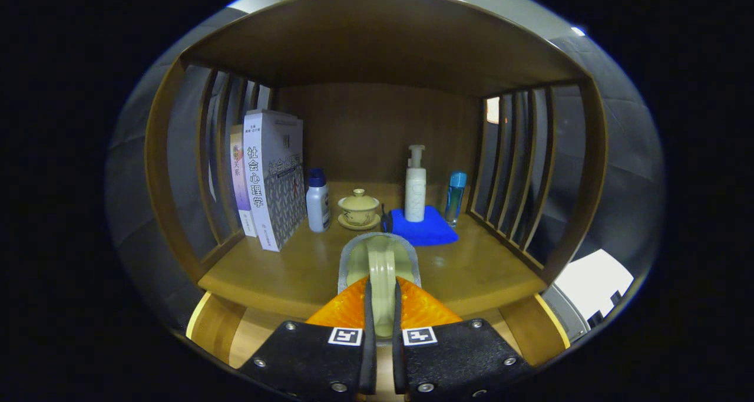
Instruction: Pull open the drawer, take out the items inside it, and place them on the countertop above the cabinet.
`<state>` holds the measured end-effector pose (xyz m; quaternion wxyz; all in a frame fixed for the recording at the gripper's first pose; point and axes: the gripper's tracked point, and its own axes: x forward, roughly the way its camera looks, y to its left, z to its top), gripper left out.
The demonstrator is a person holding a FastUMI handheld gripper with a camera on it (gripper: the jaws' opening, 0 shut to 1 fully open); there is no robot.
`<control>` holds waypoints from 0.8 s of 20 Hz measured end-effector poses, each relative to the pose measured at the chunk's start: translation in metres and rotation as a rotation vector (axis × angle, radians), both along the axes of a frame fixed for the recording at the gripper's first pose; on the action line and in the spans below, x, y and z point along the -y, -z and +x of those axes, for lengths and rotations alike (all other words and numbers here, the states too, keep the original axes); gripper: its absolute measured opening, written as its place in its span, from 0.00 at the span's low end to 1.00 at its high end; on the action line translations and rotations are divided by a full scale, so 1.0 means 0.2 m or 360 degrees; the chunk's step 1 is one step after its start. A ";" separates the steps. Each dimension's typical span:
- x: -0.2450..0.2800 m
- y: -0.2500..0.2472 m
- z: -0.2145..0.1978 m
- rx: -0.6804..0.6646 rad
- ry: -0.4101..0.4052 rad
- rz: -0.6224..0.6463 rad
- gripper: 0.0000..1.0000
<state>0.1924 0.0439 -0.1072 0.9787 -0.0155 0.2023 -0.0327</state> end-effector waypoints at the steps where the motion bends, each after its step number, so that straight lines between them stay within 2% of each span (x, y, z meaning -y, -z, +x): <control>1: 0.01 0.00 0.04 0.0005 -0.0004 -0.0043 0.11; 4: 0.02 0.04 0.14 -0.0028 -0.0011 -0.0099 0.11; 8: -0.01 0.13 0.28 -0.0092 -0.0031 0.0003 0.13; 13: -0.01 0.15 0.39 -0.0099 -0.0023 0.0031 0.21; 16: -0.03 0.23 0.42 -0.0170 -0.0066 0.0103 0.25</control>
